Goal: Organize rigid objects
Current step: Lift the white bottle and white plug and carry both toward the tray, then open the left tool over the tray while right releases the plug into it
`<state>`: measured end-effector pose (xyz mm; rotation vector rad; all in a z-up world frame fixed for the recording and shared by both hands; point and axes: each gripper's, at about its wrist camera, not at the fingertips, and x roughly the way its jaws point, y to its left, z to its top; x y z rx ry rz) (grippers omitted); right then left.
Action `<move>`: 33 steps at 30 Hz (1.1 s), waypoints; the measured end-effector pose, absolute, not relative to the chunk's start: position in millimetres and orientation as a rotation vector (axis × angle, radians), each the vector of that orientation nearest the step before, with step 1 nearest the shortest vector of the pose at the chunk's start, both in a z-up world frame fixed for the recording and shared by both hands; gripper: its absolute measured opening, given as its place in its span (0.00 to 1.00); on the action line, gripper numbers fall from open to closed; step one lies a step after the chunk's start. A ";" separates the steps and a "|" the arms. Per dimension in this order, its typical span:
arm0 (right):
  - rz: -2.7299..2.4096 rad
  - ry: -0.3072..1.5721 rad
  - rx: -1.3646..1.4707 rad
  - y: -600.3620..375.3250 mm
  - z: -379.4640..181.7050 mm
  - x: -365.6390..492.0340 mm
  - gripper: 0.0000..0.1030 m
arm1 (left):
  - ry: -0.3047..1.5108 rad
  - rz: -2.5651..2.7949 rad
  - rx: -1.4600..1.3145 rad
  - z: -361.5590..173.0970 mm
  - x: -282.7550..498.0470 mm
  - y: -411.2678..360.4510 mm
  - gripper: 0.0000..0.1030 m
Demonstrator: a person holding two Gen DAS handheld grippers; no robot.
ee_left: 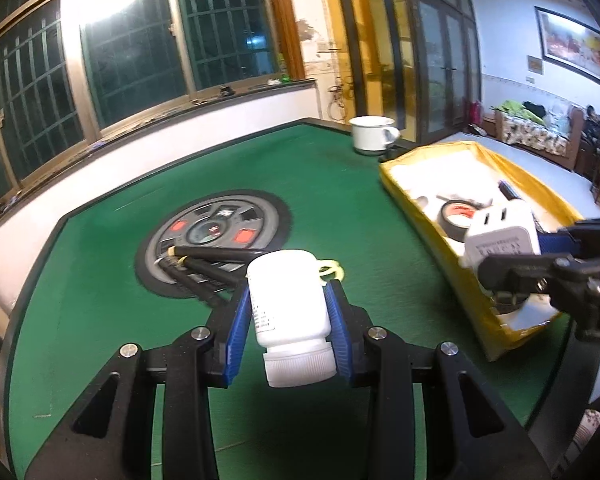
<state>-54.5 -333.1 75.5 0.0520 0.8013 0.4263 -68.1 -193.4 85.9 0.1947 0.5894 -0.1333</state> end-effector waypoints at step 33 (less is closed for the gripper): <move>0.125 0.976 0.043 -482.7 66.6 53.9 0.32 | 0.759 -0.619 0.241 78.2 -45.5 -375.8 0.35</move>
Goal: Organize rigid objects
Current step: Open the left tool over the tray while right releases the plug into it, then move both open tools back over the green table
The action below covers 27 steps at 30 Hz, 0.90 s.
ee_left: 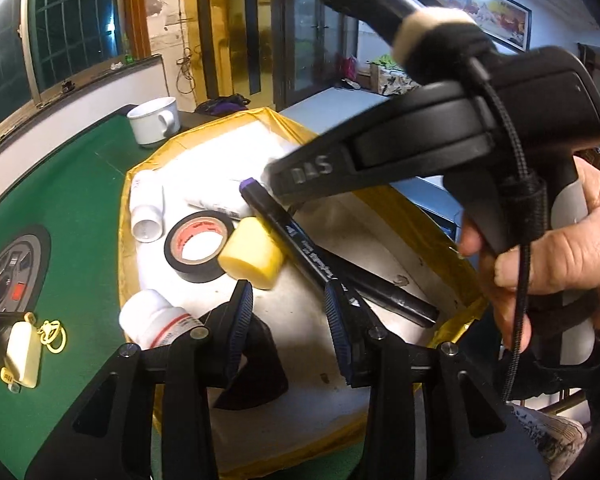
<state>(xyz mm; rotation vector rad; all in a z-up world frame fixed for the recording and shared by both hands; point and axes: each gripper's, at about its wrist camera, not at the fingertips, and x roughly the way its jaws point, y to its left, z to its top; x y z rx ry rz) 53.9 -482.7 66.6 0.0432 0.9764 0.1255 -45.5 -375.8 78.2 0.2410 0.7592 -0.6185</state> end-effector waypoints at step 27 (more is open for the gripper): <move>-0.311 0.637 -0.223 -492.3 75.8 34.7 0.48 | 0.645 -0.385 -0.026 93.6 -24.7 -195.8 0.63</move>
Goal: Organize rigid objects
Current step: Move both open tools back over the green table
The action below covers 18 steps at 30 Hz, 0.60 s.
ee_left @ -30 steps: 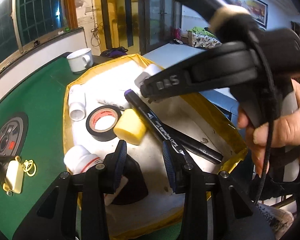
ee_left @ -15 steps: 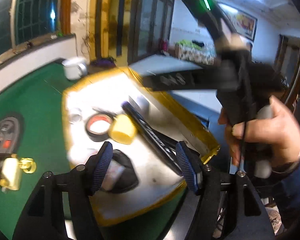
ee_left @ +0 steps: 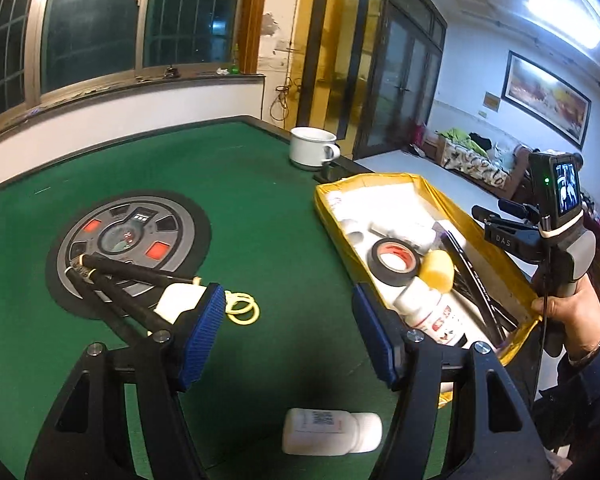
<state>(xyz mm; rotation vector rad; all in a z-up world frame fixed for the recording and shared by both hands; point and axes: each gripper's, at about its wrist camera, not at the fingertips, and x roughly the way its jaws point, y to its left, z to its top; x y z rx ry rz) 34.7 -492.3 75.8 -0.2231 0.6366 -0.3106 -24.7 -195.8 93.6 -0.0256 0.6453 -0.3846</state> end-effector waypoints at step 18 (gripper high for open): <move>-0.328 0.692 -0.256 -468.4 61.5 76.3 0.48 | 0.653 -0.388 -0.067 92.4 -29.9 -187.3 0.63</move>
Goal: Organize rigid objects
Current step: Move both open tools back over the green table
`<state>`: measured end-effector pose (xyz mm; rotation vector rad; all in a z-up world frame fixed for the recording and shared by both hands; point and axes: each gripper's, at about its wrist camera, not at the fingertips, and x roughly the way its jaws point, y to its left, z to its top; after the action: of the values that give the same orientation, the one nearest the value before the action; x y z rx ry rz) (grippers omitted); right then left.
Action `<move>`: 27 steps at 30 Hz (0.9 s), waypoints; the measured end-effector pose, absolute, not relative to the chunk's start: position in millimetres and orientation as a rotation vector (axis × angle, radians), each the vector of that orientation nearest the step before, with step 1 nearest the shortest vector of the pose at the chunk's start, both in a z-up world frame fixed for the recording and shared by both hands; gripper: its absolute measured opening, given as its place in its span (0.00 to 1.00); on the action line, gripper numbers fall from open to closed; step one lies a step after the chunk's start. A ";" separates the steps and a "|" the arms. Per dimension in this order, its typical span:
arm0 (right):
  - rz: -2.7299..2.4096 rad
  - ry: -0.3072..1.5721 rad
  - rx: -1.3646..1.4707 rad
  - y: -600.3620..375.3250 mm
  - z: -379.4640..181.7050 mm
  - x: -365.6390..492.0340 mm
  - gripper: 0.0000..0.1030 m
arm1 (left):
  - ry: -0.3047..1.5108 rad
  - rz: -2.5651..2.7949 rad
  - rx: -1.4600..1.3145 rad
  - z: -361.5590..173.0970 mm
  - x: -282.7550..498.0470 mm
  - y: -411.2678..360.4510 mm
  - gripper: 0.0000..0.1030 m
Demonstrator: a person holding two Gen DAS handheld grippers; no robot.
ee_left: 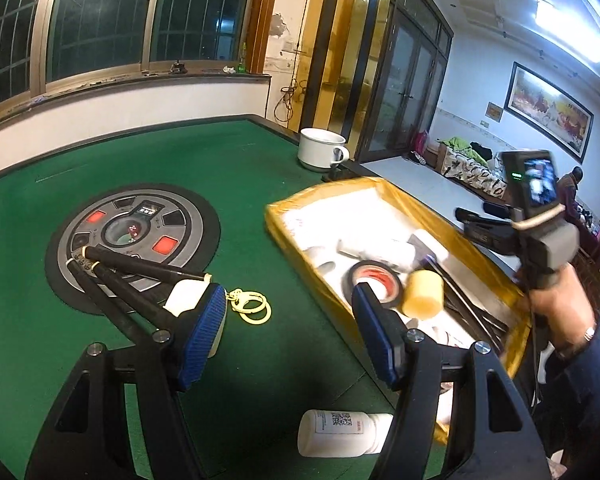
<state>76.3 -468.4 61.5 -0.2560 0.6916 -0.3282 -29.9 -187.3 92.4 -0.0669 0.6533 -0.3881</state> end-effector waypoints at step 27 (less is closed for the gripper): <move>-0.278 0.628 -0.007 -527.3 118.3 36.8 0.51 | 0.700 -0.307 -0.072 94.1 -23.3 -125.1 0.63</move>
<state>36.8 -527.3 118.3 -0.0072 0.6282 -0.2777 -23.3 -125.1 94.1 -0.0718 0.7002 -0.3067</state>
